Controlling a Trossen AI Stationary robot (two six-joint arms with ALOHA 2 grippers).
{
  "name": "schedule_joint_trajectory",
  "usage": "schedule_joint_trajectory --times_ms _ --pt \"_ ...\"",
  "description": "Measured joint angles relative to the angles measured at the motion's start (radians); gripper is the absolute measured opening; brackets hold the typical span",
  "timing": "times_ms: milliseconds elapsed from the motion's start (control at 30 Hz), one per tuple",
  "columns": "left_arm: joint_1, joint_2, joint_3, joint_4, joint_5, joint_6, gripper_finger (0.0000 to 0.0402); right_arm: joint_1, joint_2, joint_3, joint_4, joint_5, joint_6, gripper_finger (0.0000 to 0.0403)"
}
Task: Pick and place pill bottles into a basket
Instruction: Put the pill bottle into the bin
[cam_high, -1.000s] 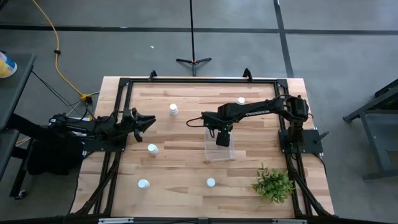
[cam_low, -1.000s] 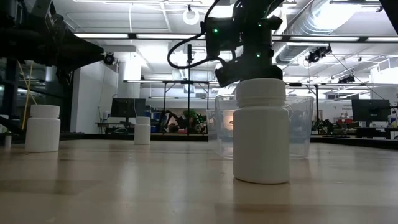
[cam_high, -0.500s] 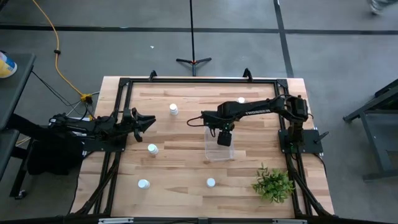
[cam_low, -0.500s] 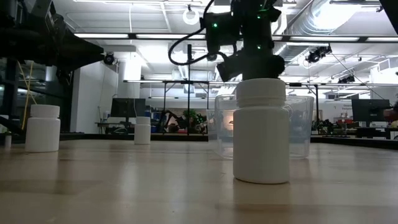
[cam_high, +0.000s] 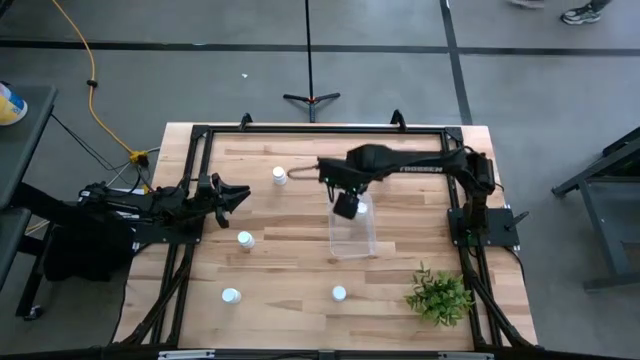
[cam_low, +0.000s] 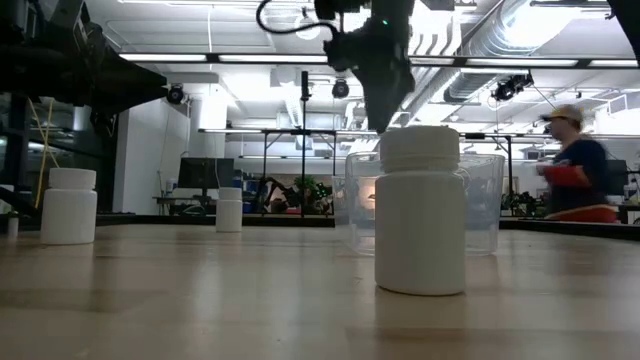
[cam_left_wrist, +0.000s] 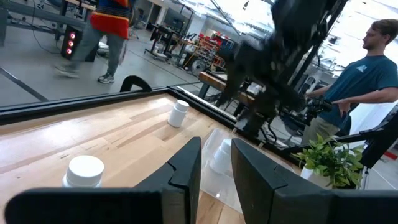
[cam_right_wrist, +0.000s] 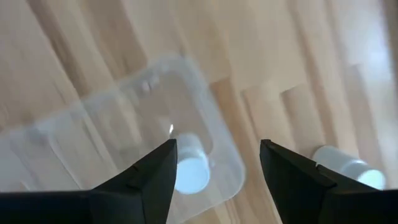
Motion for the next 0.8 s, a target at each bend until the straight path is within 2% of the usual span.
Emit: schedule_joint_trajectory --times_ms 167,333,567,800 --pt "0.000 0.000 0.000 0.000 0.000 0.000 0.0124 -0.049 0.000 0.127 -0.073 0.004 0.011 0.0220" --pt "0.000 0.000 0.000 0.000 0.000 0.000 0.0124 -0.100 -0.006 0.225 -0.140 0.066 -0.020 0.0220" --pt "0.000 0.000 0.000 0.000 0.000 0.000 0.0124 -0.213 -0.037 0.234 -0.174 0.151 0.010 0.0228" --pt "0.000 0.000 0.000 0.000 0.000 0.000 0.0124 -0.309 -0.036 0.233 -0.189 0.137 0.020 0.0276"
